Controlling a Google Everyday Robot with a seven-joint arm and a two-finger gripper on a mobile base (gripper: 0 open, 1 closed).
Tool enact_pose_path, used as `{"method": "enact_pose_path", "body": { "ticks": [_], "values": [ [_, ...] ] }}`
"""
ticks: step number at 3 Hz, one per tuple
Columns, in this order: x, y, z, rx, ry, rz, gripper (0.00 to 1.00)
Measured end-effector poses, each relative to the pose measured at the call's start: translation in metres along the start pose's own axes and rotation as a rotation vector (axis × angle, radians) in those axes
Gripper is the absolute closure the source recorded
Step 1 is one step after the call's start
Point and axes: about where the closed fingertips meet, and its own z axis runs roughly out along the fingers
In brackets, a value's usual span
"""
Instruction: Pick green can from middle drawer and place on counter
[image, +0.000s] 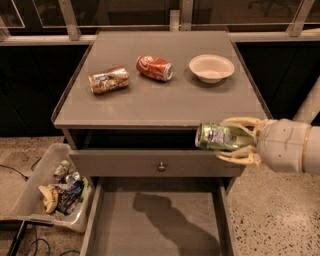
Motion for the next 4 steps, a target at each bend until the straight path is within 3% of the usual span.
{"method": "enact_pose_path", "body": {
  "ticks": [1,2,3,4],
  "values": [
    [-0.042,-0.048,-0.007,-0.017,-0.067,-0.022,1.00],
    [-0.042,-0.048,-0.007,-0.017,-0.066,-0.022,1.00],
    [-0.043,-0.062,0.011,-0.029,-0.042,-0.039,1.00],
    [-0.034,-0.098,0.041,-0.034,0.013,-0.042,1.00]
  ]
}}
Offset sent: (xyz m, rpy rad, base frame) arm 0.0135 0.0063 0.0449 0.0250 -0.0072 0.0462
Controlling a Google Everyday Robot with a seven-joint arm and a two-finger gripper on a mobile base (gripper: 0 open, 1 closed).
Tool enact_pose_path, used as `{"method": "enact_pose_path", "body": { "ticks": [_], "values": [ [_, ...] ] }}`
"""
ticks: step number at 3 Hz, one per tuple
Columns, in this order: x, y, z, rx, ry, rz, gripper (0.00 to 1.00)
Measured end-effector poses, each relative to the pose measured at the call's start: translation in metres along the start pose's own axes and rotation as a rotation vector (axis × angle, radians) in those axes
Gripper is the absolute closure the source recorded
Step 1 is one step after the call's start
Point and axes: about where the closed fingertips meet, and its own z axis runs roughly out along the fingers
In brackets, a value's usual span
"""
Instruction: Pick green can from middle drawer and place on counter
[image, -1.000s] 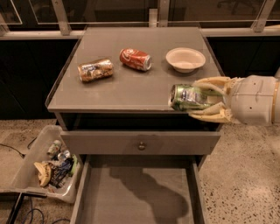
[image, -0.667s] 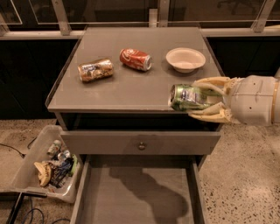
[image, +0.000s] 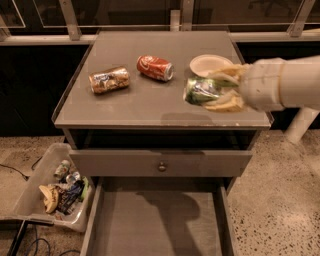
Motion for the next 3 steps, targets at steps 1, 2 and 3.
{"method": "enact_pose_path", "body": {
  "ticks": [1,2,3],
  "values": [
    [0.015,-0.034,0.034,-0.016,0.044,0.048,1.00],
    [0.026,-0.054,0.061,-0.034,0.079,0.094,1.00],
    [0.030,-0.054,0.087,-0.085,0.087,0.120,1.00]
  ]
}}
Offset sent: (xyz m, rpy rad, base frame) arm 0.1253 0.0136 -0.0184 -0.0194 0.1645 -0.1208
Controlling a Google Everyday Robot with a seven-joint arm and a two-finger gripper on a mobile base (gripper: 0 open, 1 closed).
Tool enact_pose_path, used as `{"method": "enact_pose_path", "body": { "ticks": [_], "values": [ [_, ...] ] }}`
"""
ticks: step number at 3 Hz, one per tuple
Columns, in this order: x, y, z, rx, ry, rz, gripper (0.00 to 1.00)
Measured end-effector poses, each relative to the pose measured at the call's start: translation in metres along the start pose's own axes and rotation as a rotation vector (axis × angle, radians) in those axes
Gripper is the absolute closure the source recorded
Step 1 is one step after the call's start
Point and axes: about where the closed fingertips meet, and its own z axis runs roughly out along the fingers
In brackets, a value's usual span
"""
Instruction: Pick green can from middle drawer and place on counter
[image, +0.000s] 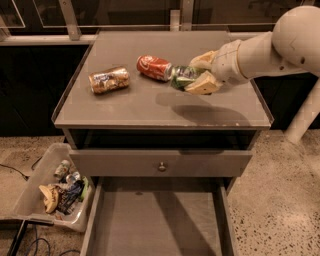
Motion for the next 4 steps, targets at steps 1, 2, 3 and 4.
{"method": "enact_pose_path", "body": {
  "ticks": [1,2,3,4],
  "values": [
    [-0.004,0.008,0.017,-0.061,-0.012,0.006,1.00],
    [-0.005,0.017,0.029,-0.109,-0.025,0.017,1.00],
    [-0.003,0.025,0.037,-0.145,-0.038,0.029,1.00],
    [-0.001,0.029,0.043,-0.168,-0.043,0.040,1.00]
  ]
}}
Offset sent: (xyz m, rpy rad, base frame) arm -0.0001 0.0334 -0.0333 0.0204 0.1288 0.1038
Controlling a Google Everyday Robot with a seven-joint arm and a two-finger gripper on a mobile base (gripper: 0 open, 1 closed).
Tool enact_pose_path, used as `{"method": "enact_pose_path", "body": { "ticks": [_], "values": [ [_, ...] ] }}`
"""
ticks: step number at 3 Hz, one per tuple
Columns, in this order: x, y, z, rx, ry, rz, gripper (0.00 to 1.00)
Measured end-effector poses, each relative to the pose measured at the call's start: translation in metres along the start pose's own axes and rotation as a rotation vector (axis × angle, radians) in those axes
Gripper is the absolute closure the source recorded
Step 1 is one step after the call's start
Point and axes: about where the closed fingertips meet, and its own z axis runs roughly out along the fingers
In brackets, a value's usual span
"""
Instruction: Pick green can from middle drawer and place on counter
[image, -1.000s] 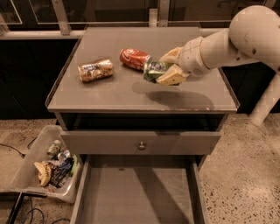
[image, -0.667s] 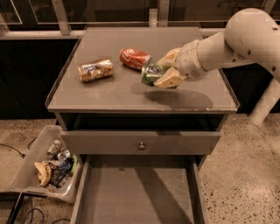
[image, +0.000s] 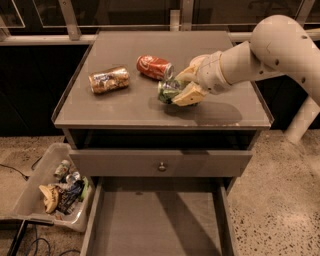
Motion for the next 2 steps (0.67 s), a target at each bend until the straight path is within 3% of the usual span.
{"method": "enact_pose_path", "body": {
  "ticks": [1,2],
  "values": [
    [0.0000,0.0000,0.0000,0.000,0.000,0.000,0.82],
    [0.0000,0.0000,0.0000,0.000,0.000,0.000,0.59]
  ]
}}
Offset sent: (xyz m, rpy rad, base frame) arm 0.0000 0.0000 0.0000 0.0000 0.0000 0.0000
